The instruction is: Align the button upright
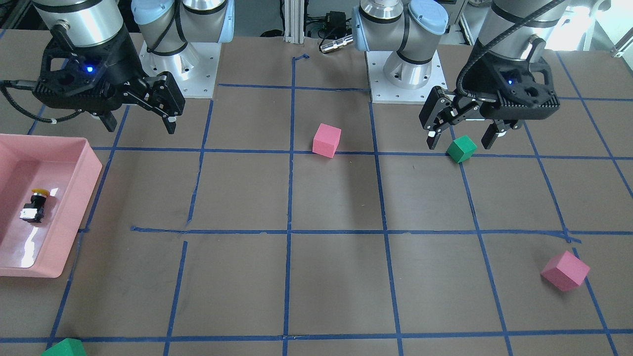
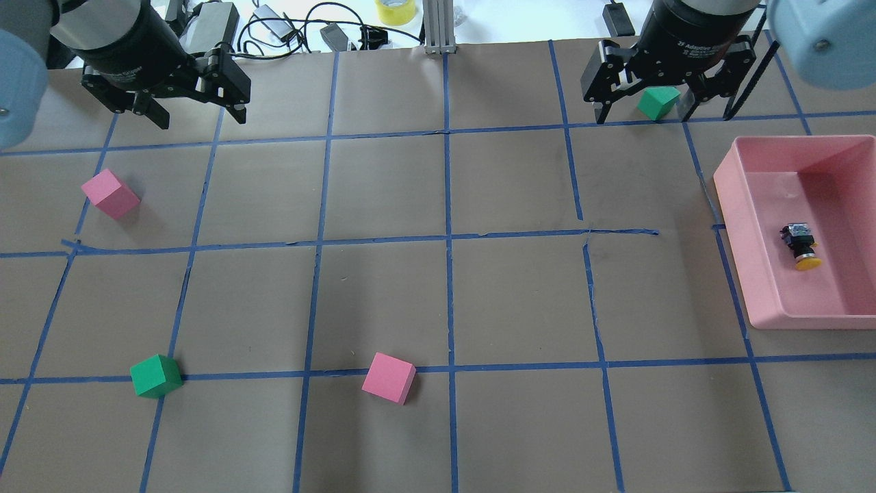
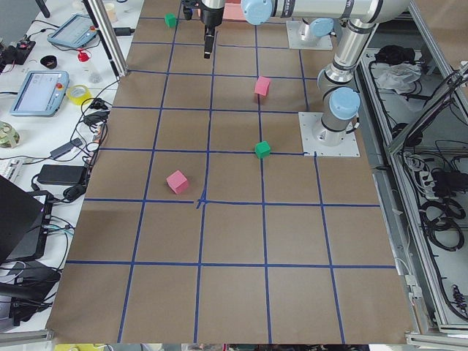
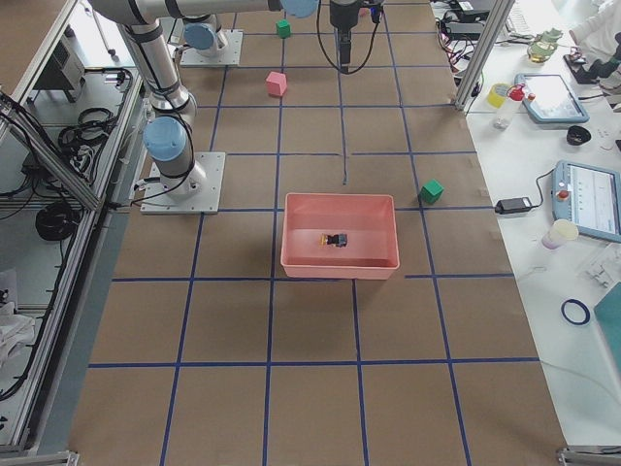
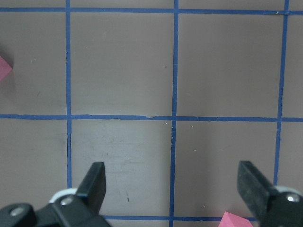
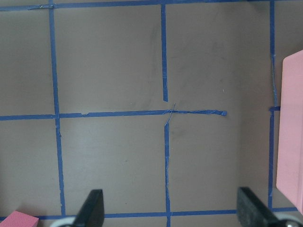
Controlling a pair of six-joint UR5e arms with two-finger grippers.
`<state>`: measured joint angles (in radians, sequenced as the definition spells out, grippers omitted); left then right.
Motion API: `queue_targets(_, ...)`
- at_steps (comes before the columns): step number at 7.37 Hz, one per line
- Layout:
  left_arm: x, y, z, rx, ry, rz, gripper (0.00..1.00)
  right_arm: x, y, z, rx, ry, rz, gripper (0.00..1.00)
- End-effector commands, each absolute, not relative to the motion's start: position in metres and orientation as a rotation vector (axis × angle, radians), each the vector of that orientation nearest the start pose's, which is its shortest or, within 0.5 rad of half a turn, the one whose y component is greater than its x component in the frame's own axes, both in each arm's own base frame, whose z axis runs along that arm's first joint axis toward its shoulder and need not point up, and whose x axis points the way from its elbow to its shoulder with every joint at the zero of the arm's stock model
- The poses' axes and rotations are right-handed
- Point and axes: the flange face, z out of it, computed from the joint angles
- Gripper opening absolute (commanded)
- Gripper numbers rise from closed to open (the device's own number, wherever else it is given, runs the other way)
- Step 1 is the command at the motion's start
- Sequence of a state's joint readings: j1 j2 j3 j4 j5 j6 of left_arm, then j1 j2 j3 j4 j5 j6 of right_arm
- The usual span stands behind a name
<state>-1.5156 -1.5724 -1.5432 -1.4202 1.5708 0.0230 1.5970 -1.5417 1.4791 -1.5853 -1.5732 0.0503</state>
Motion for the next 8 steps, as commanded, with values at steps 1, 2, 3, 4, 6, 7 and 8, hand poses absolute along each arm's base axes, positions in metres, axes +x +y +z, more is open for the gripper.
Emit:
queue_targets(1, -0.105, -0.515, 0.517, -0.05, 3.122, -0.276, 1.0, 0.146, -0.507, 0.52, 0.039, 3.139, -0.121, 1.0)
queue_targets(2, -0.105, -0.515, 0.517, -0.05, 3.122, -0.276, 1.0, 0.146, -0.507, 0.518, 0.039, 3.139, -0.116, 1.0)
queue_targets(3, -0.105, -0.515, 0.517, -0.05, 3.122, -0.276, 1.0, 0.146, -0.508, 0.517, 0.041, 3.14, -0.113, 1.0)
queue_targets(4, -0.105, -0.515, 0.517, -0.05, 3.122, -0.276, 1.0, 0.146, -0.508, 0.517, 0.041, 3.134, -0.113, 1.0)
queue_targets(6, -0.105, -0.516, 0.517, -0.05, 3.122, -0.276, 1.0, 0.139, -0.511, 0.517, 0.06, 3.139, -0.121, 1.0)
queue_targets(7, -0.105, -0.516, 0.517, -0.05, 3.122, -0.276, 1.0, 0.126, -0.518, 0.512, 0.096, 3.142, -0.109, 1.0)
queue_targets(8, -0.105, -0.516, 0.517, -0.05, 3.122, -0.276, 1.0, 0.097, -0.528, 0.507, 0.114, 3.157, -0.096, 1.0)
